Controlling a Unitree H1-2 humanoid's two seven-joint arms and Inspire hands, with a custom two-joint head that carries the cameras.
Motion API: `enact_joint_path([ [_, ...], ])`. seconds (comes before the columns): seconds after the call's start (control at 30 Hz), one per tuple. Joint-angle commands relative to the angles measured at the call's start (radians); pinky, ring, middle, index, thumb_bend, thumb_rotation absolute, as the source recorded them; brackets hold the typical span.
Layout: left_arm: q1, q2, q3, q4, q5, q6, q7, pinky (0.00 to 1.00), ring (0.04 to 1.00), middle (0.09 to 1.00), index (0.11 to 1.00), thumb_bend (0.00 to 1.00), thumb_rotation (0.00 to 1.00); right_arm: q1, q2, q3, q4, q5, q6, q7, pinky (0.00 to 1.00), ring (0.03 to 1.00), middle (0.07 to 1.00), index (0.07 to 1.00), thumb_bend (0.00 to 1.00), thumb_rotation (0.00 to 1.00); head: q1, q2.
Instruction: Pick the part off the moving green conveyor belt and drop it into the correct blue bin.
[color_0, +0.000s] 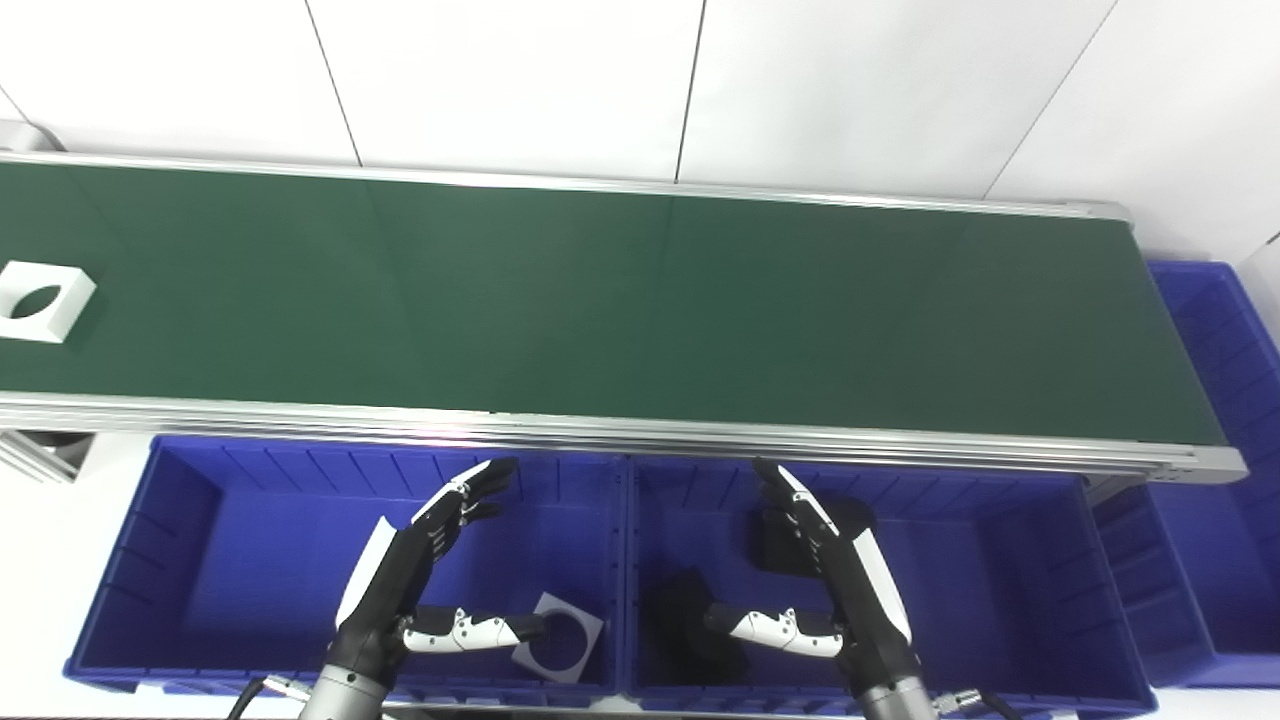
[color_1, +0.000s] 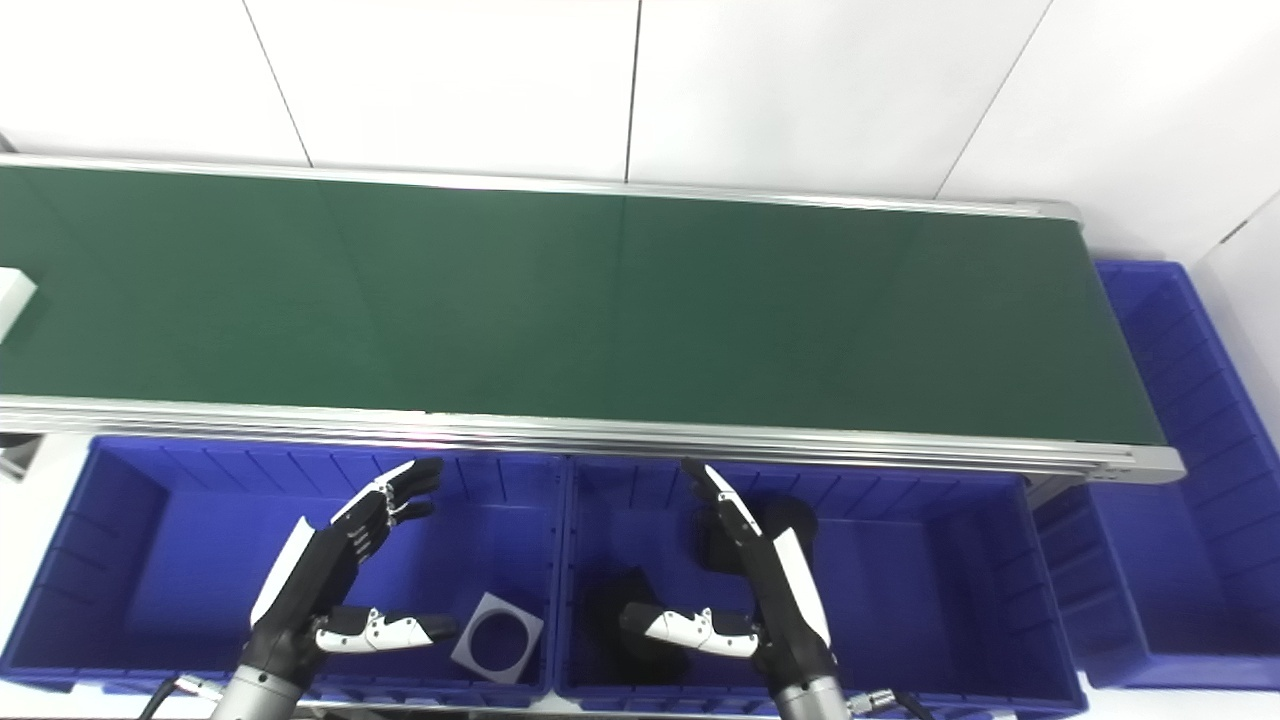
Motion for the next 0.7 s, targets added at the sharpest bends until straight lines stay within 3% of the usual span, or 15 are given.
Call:
enact_joint_path([
  [0.0,-0.008,0.003,-0.001,-0.014,-0.002,-0.042,0.016,0.81,0.875,0.892,0.850,0.90,0.29,-0.003,-0.003,-0.004,-0.019,0.002,-0.052,-0.008,0.83,0.903,0.927,0.917,0.86,0.41,0.000,-0.001],
  [0.17,-0.011,0.004,-0.004,-0.001,-0.008,-0.042,0.015,0.82,0.878,0.893,0.852,0.89,0.28,-0.007,-0.003,-0.004,-0.003,0.012,-0.065,-0.007,0.84,0.908,0.928,0.917,0.86,0.40,0.004,-0.015],
  [0.4,-0.033,0.005,-0.016,0.042,0.001,-0.042,0.036,0.80,0.867,0.887,0.849,0.91,0.28,-0.023,0.001,-0.008,0.044,-0.004,-0.091,-0.023,0.83,0.901,0.922,0.912,0.85,0.39,0.022,-0.063],
  [0.5,-0.037,0.006,-0.020,0.053,-0.001,-0.042,0.042,0.81,0.867,0.884,0.845,0.91,0.28,-0.025,0.003,-0.010,0.049,0.000,-0.087,-0.021,0.81,0.901,0.926,0.913,0.85,0.38,0.022,-0.063],
  [0.53,-0.041,0.006,-0.023,0.059,-0.001,-0.042,0.046,0.81,0.867,0.884,0.845,0.92,0.28,-0.029,0.003,-0.010,0.060,0.000,-0.097,-0.023,0.81,0.901,0.926,0.913,0.86,0.38,0.028,-0.083],
  [0.67,-0.049,0.008,-0.031,0.073,0.001,-0.043,0.059,0.80,0.858,0.880,0.835,0.92,0.28,-0.038,0.001,-0.011,0.084,-0.001,-0.121,-0.025,0.80,0.891,0.921,0.909,0.85,0.37,0.030,-0.085],
])
